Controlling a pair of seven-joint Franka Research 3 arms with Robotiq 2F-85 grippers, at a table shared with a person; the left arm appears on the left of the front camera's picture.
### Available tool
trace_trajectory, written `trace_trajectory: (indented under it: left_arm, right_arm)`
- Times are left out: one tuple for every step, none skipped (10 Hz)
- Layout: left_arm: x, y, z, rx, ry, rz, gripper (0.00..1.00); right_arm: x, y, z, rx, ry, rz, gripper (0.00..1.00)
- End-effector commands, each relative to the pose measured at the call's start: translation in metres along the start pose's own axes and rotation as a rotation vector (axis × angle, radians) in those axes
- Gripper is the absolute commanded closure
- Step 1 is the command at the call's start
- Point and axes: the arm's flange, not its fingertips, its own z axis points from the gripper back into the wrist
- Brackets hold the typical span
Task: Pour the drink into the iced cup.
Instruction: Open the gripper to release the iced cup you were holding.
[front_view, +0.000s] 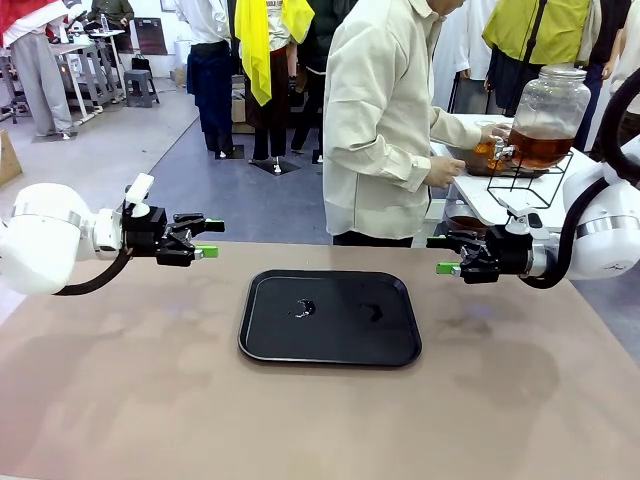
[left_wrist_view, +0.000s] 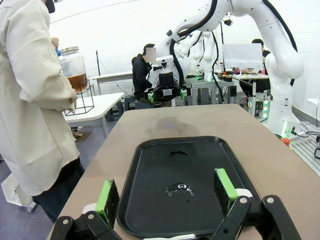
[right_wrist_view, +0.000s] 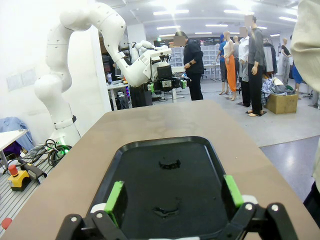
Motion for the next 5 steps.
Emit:
trace_trajectory:
  left_arm:
    - [0.0014,0.0004,-0.0001,-0.003,-0.004,-0.002,0.0]
    - [0.0014,0.0004,-0.0001,-0.003,-0.004,-0.002,0.0]
    - [0.0014,0.0004,-0.0001,-0.003,-0.004,-0.002,0.0]
    - [0.0014,0.0004,-0.0001,-0.003,-0.004,-0.002,0.0]
    - [0.0014,0.0004,-0.0001,-0.003,-0.004,-0.002,0.0]
  right_arm:
    - [0.002,-0.0007,-0.0013,0.003,0.0,0.003,0.0]
    - [0.002,-0.0007,-0.0013,0.003,0.0,0.003,0.0]
    - [0.002,-0.0007,-0.0013,0.003,0.0,0.003,0.0]
    - [0.002,-0.0007,-0.0013,0.003,0.0,0.003,0.0]
    - [0.002,-0.0007,-0.0013,0.003,0.0,0.003,0.0]
